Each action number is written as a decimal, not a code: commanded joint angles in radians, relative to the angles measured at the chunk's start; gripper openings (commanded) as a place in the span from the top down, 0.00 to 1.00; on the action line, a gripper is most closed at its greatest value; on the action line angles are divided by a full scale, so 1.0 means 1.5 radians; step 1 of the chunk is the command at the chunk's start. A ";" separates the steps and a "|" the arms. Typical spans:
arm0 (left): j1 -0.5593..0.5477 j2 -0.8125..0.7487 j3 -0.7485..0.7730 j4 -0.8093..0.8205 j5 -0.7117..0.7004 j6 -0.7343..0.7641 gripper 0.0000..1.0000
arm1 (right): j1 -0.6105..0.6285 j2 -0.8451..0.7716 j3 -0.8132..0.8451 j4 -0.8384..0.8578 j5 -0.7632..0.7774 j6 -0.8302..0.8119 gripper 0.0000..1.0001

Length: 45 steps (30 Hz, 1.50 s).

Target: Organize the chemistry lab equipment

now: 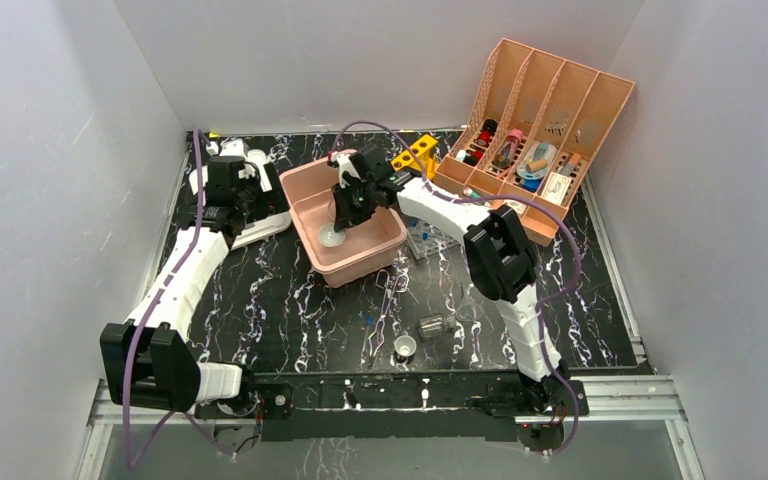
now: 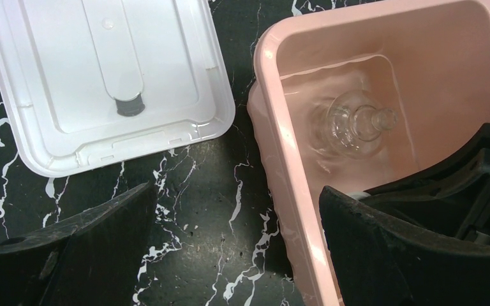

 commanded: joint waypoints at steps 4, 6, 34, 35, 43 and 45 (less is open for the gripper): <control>-0.003 -0.003 0.013 -0.001 -0.005 0.008 0.02 | 0.001 0.033 0.082 -0.017 -0.003 -0.033 1.00; -0.003 -0.003 0.013 -0.001 -0.006 0.008 0.02 | 0.004 0.047 0.097 -0.029 0.002 -0.039 1.00; -0.004 -0.011 0.013 -0.001 -0.009 0.010 0.02 | 0.021 0.068 0.148 -0.091 0.075 -0.050 0.58; -0.004 -0.012 0.013 -0.002 -0.010 0.011 0.02 | 0.022 0.061 0.150 -0.094 0.081 -0.050 0.57; -0.004 -0.019 0.009 0.002 -0.007 0.011 0.02 | 0.036 -0.034 0.162 -0.117 0.126 -0.065 0.56; -0.005 -0.026 0.004 0.010 -0.001 0.014 0.02 | 0.037 -0.068 0.157 -0.115 0.123 -0.063 0.56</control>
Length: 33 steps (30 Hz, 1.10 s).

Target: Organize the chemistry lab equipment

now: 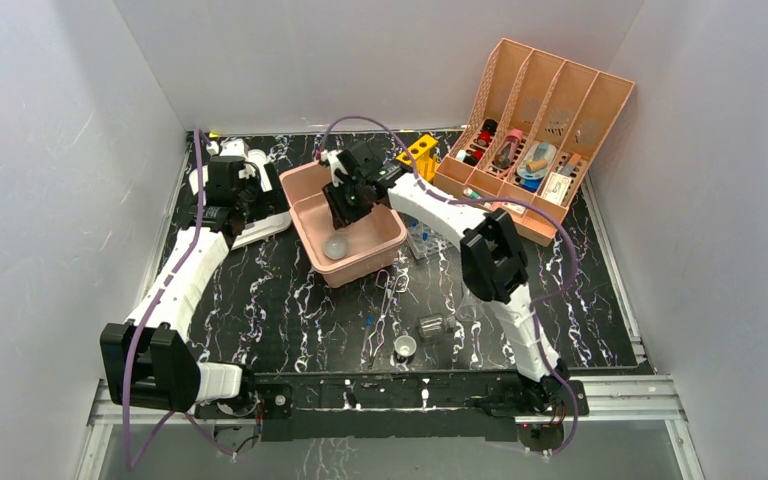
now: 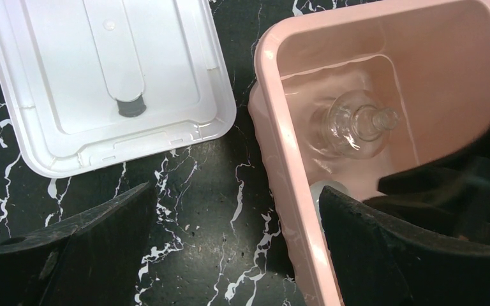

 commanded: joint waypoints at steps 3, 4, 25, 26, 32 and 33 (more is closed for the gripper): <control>-0.004 -0.042 -0.005 0.019 0.004 0.013 0.02 | 0.010 -0.180 0.013 0.027 0.022 -0.008 0.56; -0.004 -0.046 -0.007 0.021 0.005 0.012 0.03 | 0.010 -0.199 0.001 0.030 0.028 -0.008 0.56; -0.291 -0.131 0.068 -0.143 0.174 -0.078 0.15 | -0.117 -0.615 -0.511 0.138 0.205 0.071 0.56; -0.335 -0.121 0.066 -0.147 0.139 -0.081 0.15 | -0.119 -0.627 -0.533 0.137 0.217 0.071 0.56; -0.554 -0.054 0.003 -0.103 0.035 -0.128 0.15 | -0.154 -0.696 -0.605 0.145 0.214 0.086 0.56; -0.576 -0.043 -0.010 -0.096 0.020 -0.135 0.15 | -0.160 -0.705 -0.612 0.143 0.214 0.087 0.56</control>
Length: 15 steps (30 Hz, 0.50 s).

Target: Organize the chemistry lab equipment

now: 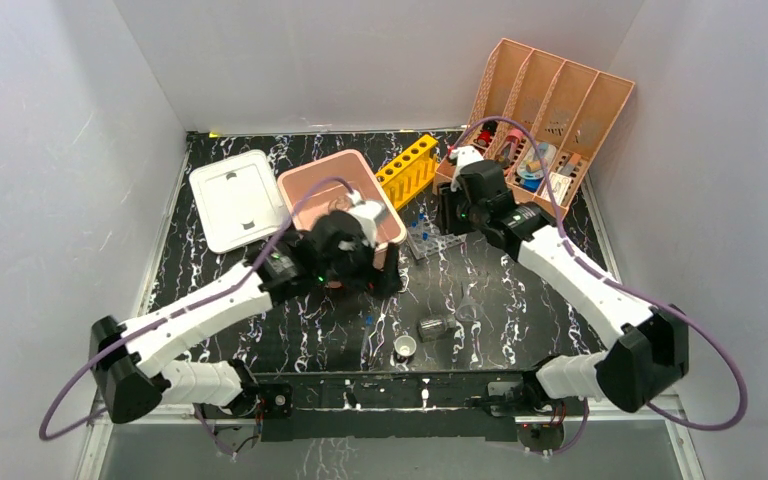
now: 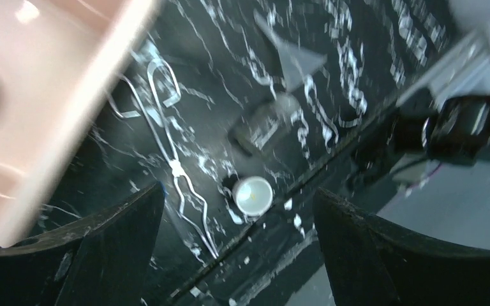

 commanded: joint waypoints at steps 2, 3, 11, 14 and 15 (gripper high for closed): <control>-0.104 0.044 -0.050 0.011 -0.105 -0.044 0.15 | -0.031 -0.074 -0.024 0.030 0.016 0.013 0.56; -0.113 0.052 -0.055 0.012 -0.118 -0.045 0.15 | -0.034 -0.085 -0.029 0.027 0.018 0.012 0.56; -0.130 0.095 -0.102 0.036 -0.134 -0.021 0.19 | -0.058 -0.109 -0.055 0.018 0.000 0.003 0.56; -0.165 0.130 -0.114 0.066 -0.143 -0.017 0.20 | -0.061 -0.110 -0.062 0.022 -0.007 0.001 0.56; -0.167 0.126 -0.118 0.073 -0.142 -0.016 0.20 | -0.062 -0.110 -0.063 0.022 -0.006 0.000 0.56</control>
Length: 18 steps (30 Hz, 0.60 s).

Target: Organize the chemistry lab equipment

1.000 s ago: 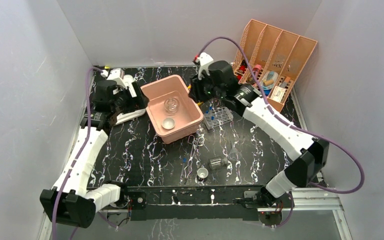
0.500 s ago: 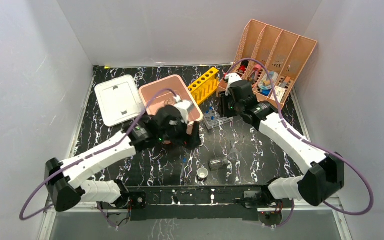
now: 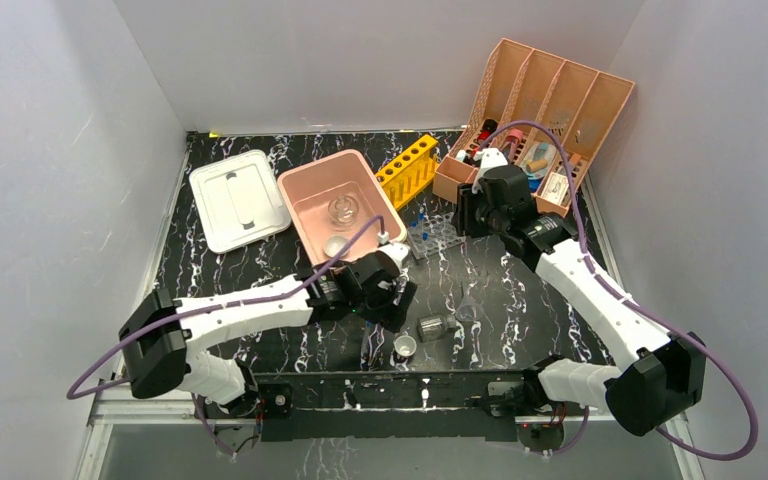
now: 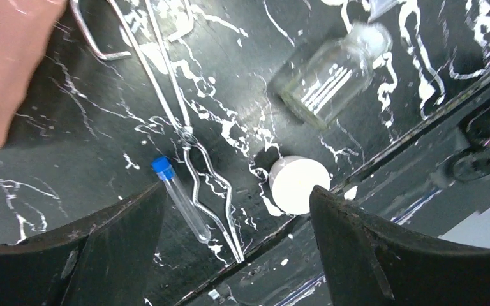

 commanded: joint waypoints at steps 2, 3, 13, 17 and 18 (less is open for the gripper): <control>-0.027 0.002 -0.029 0.042 -0.003 0.022 0.20 | -0.006 -0.016 -0.012 0.023 -0.005 -0.005 0.56; -0.027 0.002 -0.030 0.045 0.003 0.027 0.20 | -0.007 -0.017 -0.013 0.023 -0.005 -0.006 0.56; -0.031 0.026 -0.038 0.065 0.043 0.043 0.22 | -0.012 -0.030 -0.028 0.036 -0.016 -0.013 0.55; -0.031 0.041 -0.032 0.071 0.048 0.051 0.26 | -0.014 -0.030 -0.023 0.030 -0.012 -0.016 0.55; -0.031 0.045 -0.032 0.073 0.050 0.051 0.27 | -0.015 -0.030 -0.022 0.030 -0.011 -0.017 0.55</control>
